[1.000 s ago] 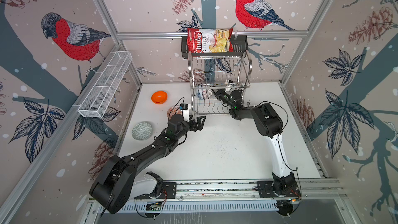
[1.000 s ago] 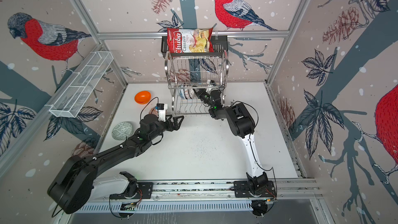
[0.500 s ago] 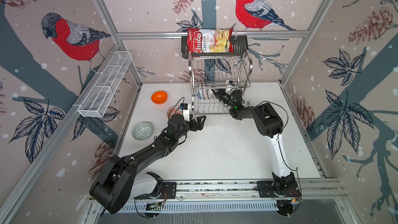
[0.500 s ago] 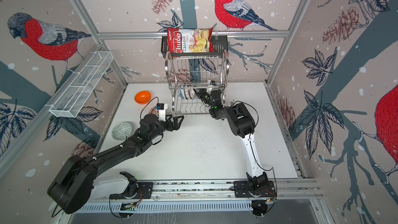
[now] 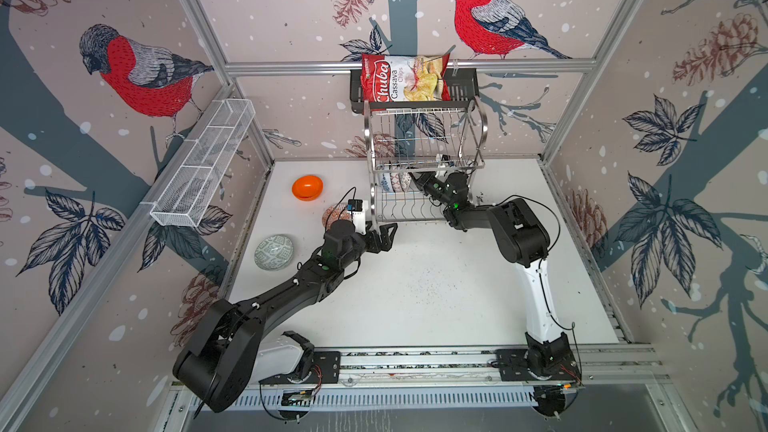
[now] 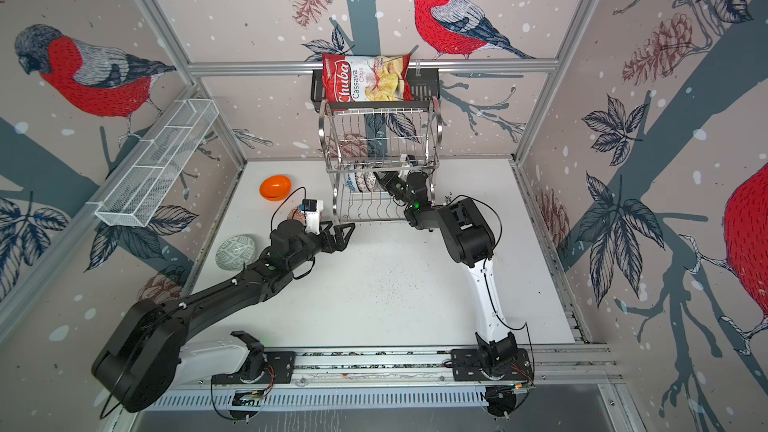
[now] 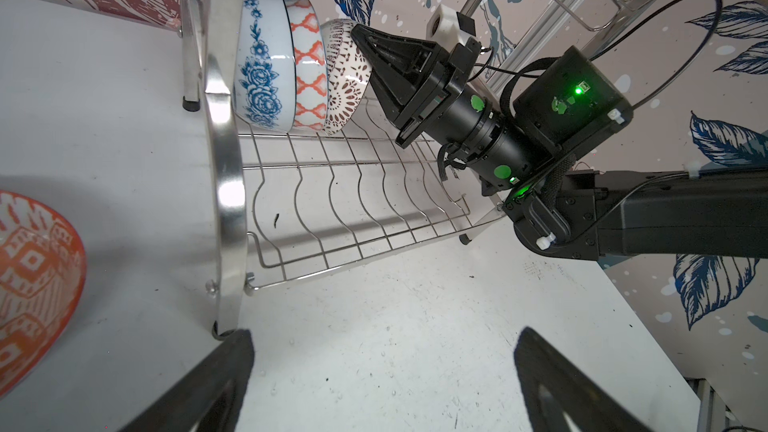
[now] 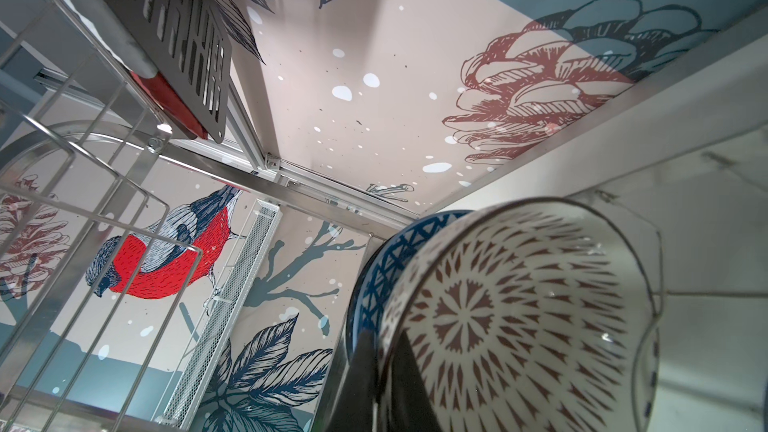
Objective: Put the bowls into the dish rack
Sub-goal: 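Hold the white bowl upright in the rack with the right gripper, then open the right gripper and release the white bowl standing in the rack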
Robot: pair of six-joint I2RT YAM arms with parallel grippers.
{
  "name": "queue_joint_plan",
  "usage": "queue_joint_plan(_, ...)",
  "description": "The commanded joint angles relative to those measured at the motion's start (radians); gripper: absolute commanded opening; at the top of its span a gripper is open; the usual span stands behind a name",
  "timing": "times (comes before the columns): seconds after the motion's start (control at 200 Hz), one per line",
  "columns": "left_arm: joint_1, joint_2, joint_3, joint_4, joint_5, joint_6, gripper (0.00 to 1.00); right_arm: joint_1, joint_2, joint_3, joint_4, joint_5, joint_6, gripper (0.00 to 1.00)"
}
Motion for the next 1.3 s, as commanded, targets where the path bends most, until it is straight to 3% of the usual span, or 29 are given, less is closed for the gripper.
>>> queue_joint_plan(0.0,0.000,-0.006,0.005,0.017,0.007,0.014,0.98,0.000,-0.021,0.006,0.025,-0.010,-0.040,0.05)
queue_joint_plan(0.32,0.000,-0.008,0.005,0.015,0.006,0.014,0.98,0.000,-0.019,0.012,-0.033,-0.017,-0.076,0.07)
queue_joint_plan(0.525,0.000,-0.007,0.006,0.016,0.006,0.014,0.98,0.007,-0.026,0.017,-0.098,-0.014,-0.120,0.13)
queue_joint_plan(1.291,-0.001,-0.004,0.006,0.016,0.006,0.014,0.98,0.008,-0.042,0.017,-0.125,-0.023,-0.134,0.23)
